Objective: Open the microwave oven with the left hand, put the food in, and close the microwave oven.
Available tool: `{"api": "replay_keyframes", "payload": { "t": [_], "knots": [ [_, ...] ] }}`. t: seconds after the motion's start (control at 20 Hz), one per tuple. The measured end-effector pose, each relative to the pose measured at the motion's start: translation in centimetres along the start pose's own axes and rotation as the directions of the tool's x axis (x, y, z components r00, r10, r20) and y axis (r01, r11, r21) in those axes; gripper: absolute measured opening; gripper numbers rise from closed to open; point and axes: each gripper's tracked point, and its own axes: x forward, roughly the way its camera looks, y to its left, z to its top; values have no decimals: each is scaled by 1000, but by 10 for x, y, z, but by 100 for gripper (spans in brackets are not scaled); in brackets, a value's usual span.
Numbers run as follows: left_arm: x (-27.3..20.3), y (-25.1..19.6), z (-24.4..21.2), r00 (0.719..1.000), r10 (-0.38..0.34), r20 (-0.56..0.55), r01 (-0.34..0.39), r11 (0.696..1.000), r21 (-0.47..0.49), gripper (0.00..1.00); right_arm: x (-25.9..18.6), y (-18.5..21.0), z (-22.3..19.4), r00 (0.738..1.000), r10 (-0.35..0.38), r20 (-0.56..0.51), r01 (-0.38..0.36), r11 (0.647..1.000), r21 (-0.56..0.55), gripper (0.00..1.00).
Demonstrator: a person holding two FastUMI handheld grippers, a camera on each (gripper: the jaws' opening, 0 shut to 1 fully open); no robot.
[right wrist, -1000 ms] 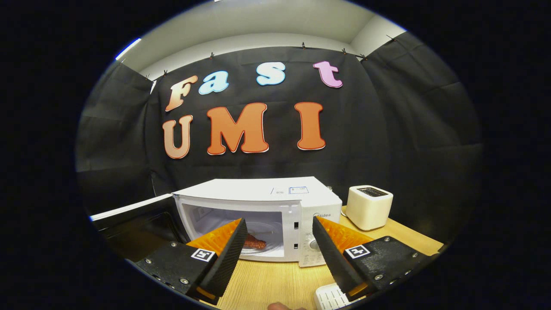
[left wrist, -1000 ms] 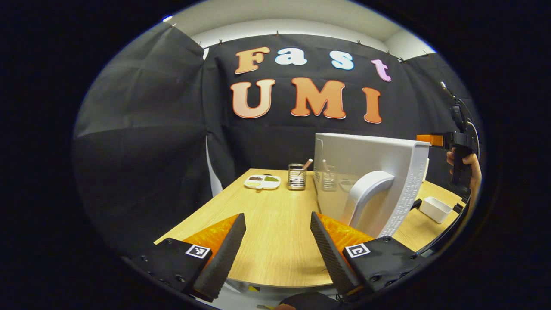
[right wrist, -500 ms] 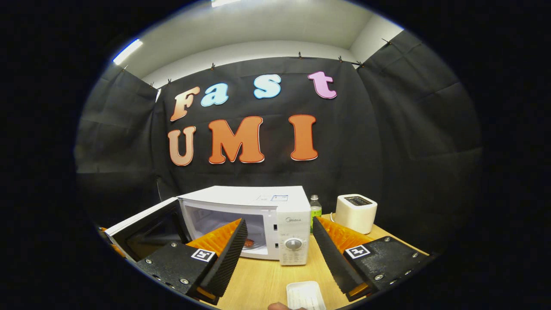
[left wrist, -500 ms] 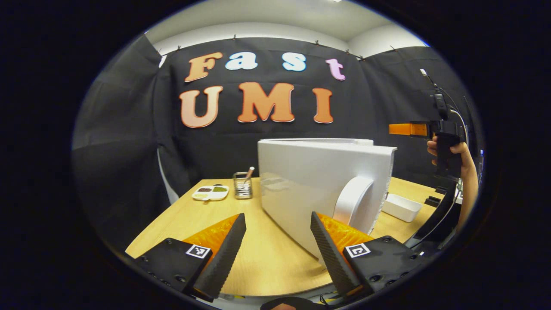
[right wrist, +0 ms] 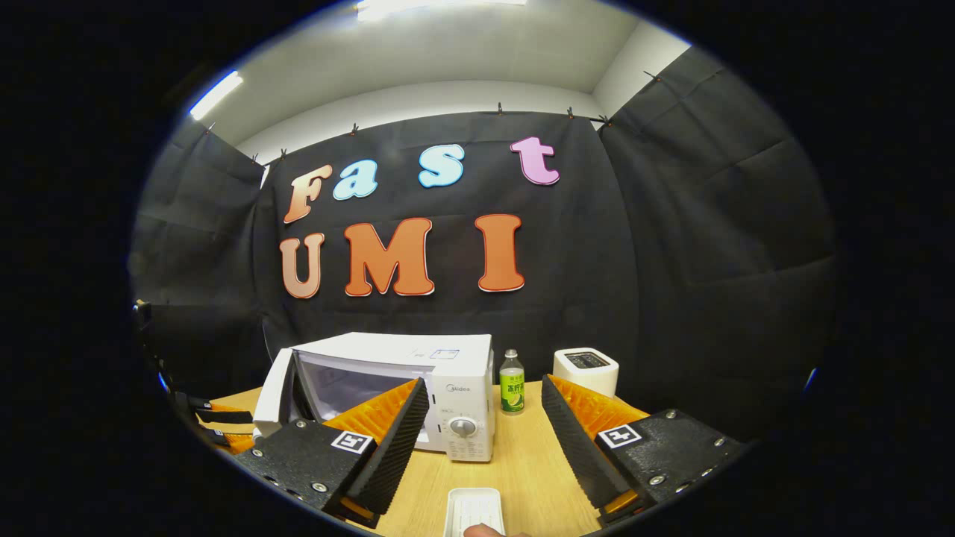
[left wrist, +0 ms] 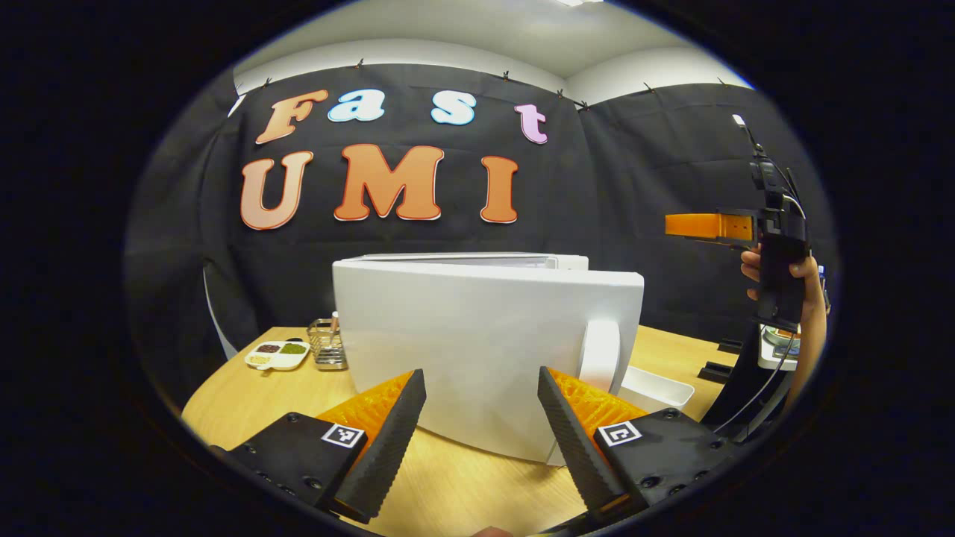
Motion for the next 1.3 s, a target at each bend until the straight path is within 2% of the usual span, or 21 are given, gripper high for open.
{"api": "replay_keyframes", "payload": {
  "t": [0.2, 0.25, 0.3, 0.45, 0.5, 0.6, 0.65, 0.85, 0.9, 1.0, 1.05, 1.3],
  "knots": [
    [36, -19, -3, 1000, -12, -14, 12, 1000, 7, 94, -5, -16, -2, 1000, -18, -1, 18, 1000, -21, 94],
    [45, -22, -4, 1000, -6, -20, 7, 1000, 10, 89, -6, -22, -3, 1000, -27, -2, 27, 999, -26, 94],
    [52, -26, -8, 1000, -5, -29, 5, 1000, 12, 87, -5, -25, -5, 999, -35, -3, 35, 999, -27, 94],
    [75, -48, -15, 998, -37, -56, 38, 999, 19, 52, -4, -34, -13, 998, -53, -20, 53, 998, -22, 94],
    [80, -48, -16, 998, -25, -51, 26, 999, 33, 50, -4, -36, -15, 998, -58, -22, 57, 998, -20, 94],
    [92, -55, -15, 998, -24, -54, 25, 999, 34, 25, -2, -42, -18, 997, -68, -27, 68, 998, -16, 94],
    [98, -57, -15, 998, -23, -58, 25, 999, 34, 21, -1, -44, -19, 997, -70, -30, 70, 997, -13, 94],
    [123, -61, -18, 998, -1, -69, 2, 1000, 9, 17, 4, -48, -21, 998, -65, -24, 65, 998, -16, 94],
    [135, -60, -20, 997, -1, -74, 2, 1000, 8, 8, 6, -47, -22, 998, -61, -20, 60, 998, -20, 94],
    [152, -60, -23, 997, 11, -80, -11, 1000, 1, 5, 8, -45, -22, 999, -47, -17, 46, 999, -25, 94],
    [160, -57, -24, 996, 24, -84, -24, 1000, -2, 7, 9, -44, -22, 999, -41, -15, 40, 999, -29, 94],
    [208, -50, -24, 992, 72, -101, -73, 997, -6, 6, 20, -44, -28, 999, -33, -14, 32, 998, -48, 94]
  ]
}}
